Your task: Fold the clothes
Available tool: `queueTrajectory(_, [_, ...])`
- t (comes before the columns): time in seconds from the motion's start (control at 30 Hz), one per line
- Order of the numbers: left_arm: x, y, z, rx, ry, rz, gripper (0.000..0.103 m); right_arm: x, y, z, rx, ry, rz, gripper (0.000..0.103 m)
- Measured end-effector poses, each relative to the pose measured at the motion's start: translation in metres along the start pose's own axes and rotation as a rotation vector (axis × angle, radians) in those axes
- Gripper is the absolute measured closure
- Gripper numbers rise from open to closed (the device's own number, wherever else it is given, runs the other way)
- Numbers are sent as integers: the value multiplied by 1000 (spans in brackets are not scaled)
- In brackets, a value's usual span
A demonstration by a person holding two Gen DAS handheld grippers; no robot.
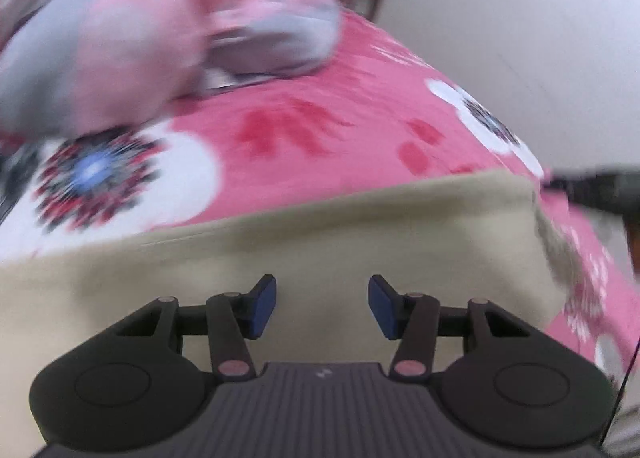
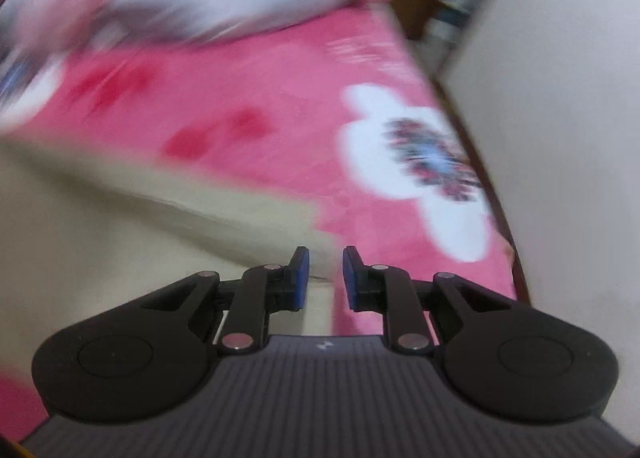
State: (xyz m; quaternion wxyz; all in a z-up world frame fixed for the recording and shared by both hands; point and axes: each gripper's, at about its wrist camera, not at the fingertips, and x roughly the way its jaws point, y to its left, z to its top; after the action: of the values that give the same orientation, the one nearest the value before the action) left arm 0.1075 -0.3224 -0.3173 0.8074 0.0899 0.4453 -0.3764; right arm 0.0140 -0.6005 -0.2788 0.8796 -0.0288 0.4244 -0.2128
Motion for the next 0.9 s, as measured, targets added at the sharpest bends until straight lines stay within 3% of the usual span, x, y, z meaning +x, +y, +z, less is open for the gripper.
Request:
queueTrajectory(0.13, [22,-22,16,68,-7,26,51,-1,-50,-2,237,-27,31,85])
queueTrajectory(0.23, [40,-27,26,56,-11,67,51,-15,-52,-18,244,-45,179,85])
queueTrajectory(0.3, [46,-26,29,29,-8,87,51,-9,-47,-22,221,-27,223,84])
queueTrajectory(0.37, [48,-22,32,5,-11,87,51,4,-46,-22,240,-10,252,80])
queueTrajectory(0.47, [44,-23,33,24,-23,58,51,27,-57,-19,351,21,326,58])
queueTrajectory(0.57, [44,-30,36,96,-29,-5,46,45,-70,-23,471,65,431,57])
queueTrajectory(0.6, [46,-34,37,127,-27,-20,46,47,-74,-24,502,66,461,62])
queueTrajectory(0.67, [51,-43,37,184,-22,-22,46,45,-77,-25,527,52,482,98])
queueTrajectory(0.9, [54,-50,35,187,-55,19,53,16,-78,-16,481,-88,509,101])
